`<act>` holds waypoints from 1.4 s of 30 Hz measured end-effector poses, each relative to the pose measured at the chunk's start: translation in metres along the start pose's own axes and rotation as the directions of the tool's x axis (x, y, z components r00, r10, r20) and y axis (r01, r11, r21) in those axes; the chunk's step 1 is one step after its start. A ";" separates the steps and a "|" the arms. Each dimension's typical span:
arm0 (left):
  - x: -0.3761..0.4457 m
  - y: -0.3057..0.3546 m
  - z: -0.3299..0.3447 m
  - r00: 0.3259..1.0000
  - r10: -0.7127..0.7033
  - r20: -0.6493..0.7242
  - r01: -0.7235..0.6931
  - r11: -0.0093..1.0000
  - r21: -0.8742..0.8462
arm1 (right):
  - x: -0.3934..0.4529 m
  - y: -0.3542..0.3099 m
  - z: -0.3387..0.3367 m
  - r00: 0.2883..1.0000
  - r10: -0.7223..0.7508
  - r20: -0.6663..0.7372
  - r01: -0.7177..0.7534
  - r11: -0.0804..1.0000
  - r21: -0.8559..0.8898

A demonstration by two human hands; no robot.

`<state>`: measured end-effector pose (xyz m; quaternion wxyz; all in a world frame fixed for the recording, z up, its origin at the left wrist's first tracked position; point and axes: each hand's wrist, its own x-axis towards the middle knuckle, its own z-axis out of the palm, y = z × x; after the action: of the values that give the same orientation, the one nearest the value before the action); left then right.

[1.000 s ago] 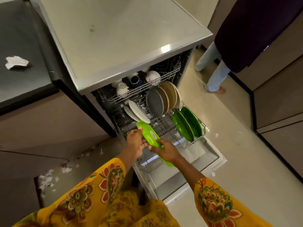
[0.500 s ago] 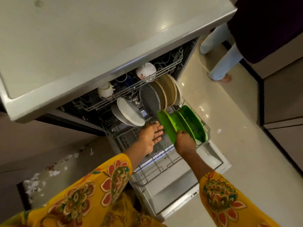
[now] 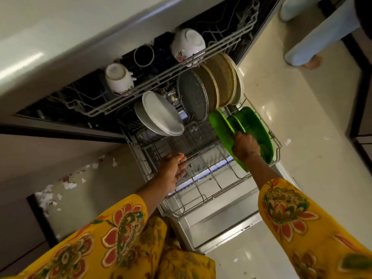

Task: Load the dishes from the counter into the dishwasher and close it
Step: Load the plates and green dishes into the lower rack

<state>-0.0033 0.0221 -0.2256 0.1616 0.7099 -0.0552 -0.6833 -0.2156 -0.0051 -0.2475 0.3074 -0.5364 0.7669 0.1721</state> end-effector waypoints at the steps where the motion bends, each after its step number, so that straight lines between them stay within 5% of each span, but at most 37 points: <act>1: 0.002 0.000 -0.001 1.000 -0.004 -0.003 0.004 1.000 -0.002 | 0.003 0.002 0.003 1.000 0.004 0.008 -0.004 1.000 0.001; 17: 0.031 -0.004 -0.025 0.999 -0.001 -0.038 0.002 1.000 0.022 | 0.025 0.015 0.060 0.997 0.040 0.062 -0.039 0.999 -0.022; 26: 0.024 -0.010 -0.029 0.999 0.000 -0.038 0.002 0.999 0.046 | 0.020 0.025 0.070 0.998 0.023 0.059 -0.030 0.992 0.124; 42: -0.050 -0.005 -0.033 0.992 0.125 0.018 -0.125 0.990 0.058 | -0.098 -0.037 0.045 0.997 -0.079 -0.007 0.078 0.974 0.213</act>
<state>0.0257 0.0469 -0.1790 0.1825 0.7047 -0.1210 -0.6749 -0.1446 0.0786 -0.2149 0.3705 -0.5301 0.7588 0.0771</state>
